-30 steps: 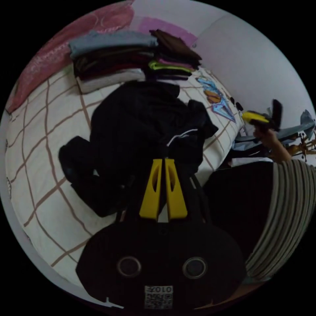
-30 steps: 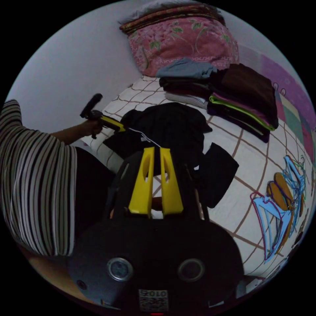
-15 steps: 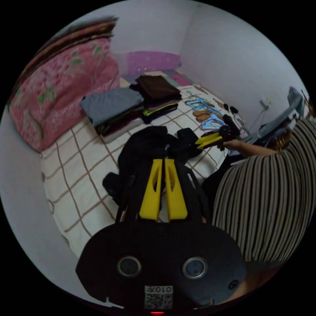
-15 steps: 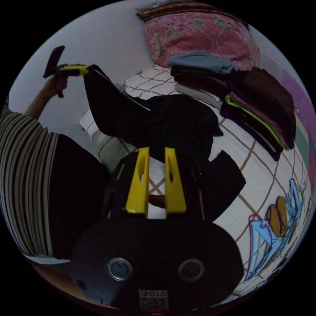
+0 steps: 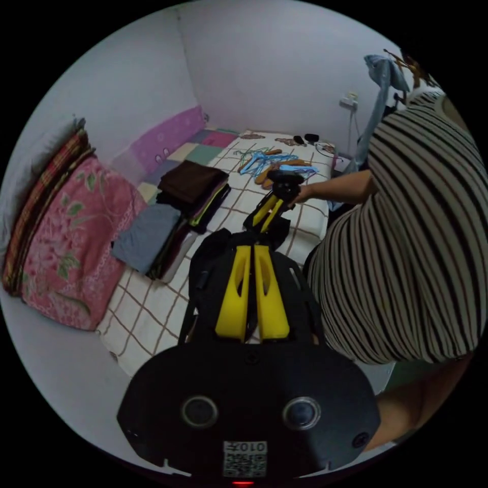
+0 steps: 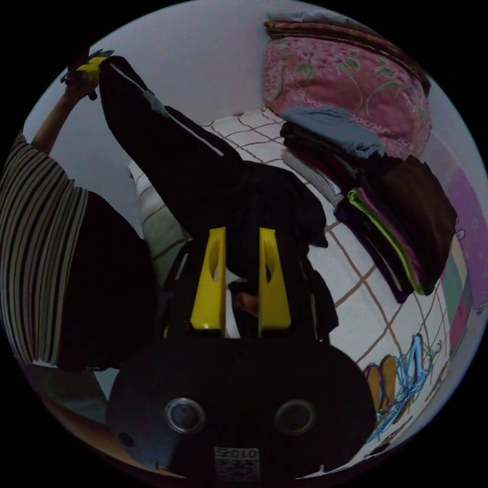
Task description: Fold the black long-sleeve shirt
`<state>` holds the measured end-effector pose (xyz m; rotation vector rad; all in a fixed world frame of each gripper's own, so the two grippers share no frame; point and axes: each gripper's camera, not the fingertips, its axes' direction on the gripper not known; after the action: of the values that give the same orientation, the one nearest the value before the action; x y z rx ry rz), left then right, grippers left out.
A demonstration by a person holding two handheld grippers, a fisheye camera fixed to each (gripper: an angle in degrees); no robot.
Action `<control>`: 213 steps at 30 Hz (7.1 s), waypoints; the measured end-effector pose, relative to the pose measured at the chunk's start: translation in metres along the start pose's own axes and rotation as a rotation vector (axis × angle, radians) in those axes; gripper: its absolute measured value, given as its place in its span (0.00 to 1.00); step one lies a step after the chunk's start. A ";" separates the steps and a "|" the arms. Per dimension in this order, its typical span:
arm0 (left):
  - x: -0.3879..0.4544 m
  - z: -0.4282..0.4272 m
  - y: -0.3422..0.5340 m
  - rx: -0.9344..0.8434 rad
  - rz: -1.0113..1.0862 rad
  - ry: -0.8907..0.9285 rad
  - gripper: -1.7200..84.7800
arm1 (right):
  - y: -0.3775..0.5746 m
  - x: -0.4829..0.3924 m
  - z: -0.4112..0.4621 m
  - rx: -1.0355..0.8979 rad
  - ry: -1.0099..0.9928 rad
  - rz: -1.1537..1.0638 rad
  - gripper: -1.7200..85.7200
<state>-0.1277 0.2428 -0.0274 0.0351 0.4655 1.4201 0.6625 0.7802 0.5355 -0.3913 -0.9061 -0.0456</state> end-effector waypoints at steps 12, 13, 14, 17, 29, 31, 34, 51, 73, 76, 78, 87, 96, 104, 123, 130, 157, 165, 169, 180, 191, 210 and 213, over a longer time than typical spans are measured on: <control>0.049 -0.054 -0.003 0.027 0.053 -0.048 0.02 | -0.053 0.026 0.015 0.099 -0.419 -0.221 0.16; 0.049 -0.057 0.000 0.031 0.035 -0.052 0.02 | -0.057 0.027 0.017 0.104 -0.492 -0.232 0.16; 0.051 -0.061 0.002 0.038 0.022 -0.057 0.02 | -0.059 0.028 0.018 0.108 -0.517 -0.230 0.16; 0.056 -0.068 0.007 0.053 0.015 -0.066 0.02 | -0.065 0.028 0.022 0.115 -0.511 -0.198 0.14; 0.058 -0.083 0.013 0.083 0.006 -0.103 0.02 | -0.068 0.043 -0.002 0.085 -0.322 -0.129 0.17; 0.056 -0.083 0.011 0.081 0.017 -0.105 0.02 | -0.072 0.046 -0.005 0.060 -0.330 -0.137 0.17; 0.052 -0.084 0.008 0.080 0.032 -0.109 0.02 | -0.081 0.038 -0.007 0.067 -0.425 -0.187 0.17; -0.050 -0.059 0.037 0.097 -0.214 -0.127 0.02 | -0.055 0.017 -0.117 0.227 -0.145 0.057 0.04; -0.174 0.241 0.056 -0.182 -0.522 0.152 0.05 | -0.013 -0.107 -0.183 -0.034 0.077 0.556 0.04; -0.169 0.240 0.062 -0.143 -0.506 0.127 0.08 | -0.018 -0.120 -0.196 -0.010 0.079 0.566 0.04; -0.168 0.237 0.068 -0.145 -0.497 0.120 0.10 | -0.022 -0.128 -0.202 -0.010 0.083 0.561 0.04; -0.138 0.257 0.081 -0.260 -0.383 0.061 0.14 | -0.039 -0.185 -0.228 -0.039 0.079 0.522 0.04; -0.075 0.276 0.026 -0.271 -0.093 -0.053 0.13 | -0.042 -0.254 -0.259 -0.004 0.071 0.534 0.04; -0.028 0.286 0.034 -0.411 -0.061 -0.068 0.04 | -0.044 -0.324 -0.282 0.008 0.088 0.530 0.04; -0.004 -0.086 0.055 0.221 -0.408 -0.630 0.02 | -0.123 -0.497 -0.416 0.394 0.366 0.300 0.03; 0.067 -0.216 0.045 0.435 -0.314 -0.746 0.02 | -0.146 -0.591 -0.509 0.601 0.557 0.149 0.03; 0.130 -0.150 0.085 0.687 -0.124 -0.109 0.02 | -0.259 -0.588 -0.482 0.577 0.732 0.250 0.04; 0.073 -0.027 0.217 0.343 -0.482 -0.129 0.02 | -0.365 -0.528 -0.262 0.384 0.342 0.153 0.04; 0.016 0.042 0.312 0.255 -0.782 0.013 0.02 | -0.414 -0.505 -0.119 0.263 0.112 0.147 0.04; -0.106 0.143 0.430 0.180 -0.988 0.128 0.02 | -0.455 -0.444 0.117 0.001 -0.065 0.172 0.04; -0.214 0.228 0.536 0.055 -1.253 0.091 0.02 | -0.442 -0.318 0.206 0.005 -0.120 0.290 0.08; -0.307 0.344 0.615 -0.032 -1.554 0.151 0.02 | 0.019 -0.105 0.102 -0.040 0.221 0.638 0.18; -0.309 0.354 0.618 -0.023 -1.596 0.178 0.02 | 0.090 -0.091 0.106 -0.149 0.231 0.743 0.18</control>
<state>-0.6152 0.1383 0.5675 -0.4049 0.4269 -0.1471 0.5438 0.8890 0.4955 -0.8243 -0.4888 0.5161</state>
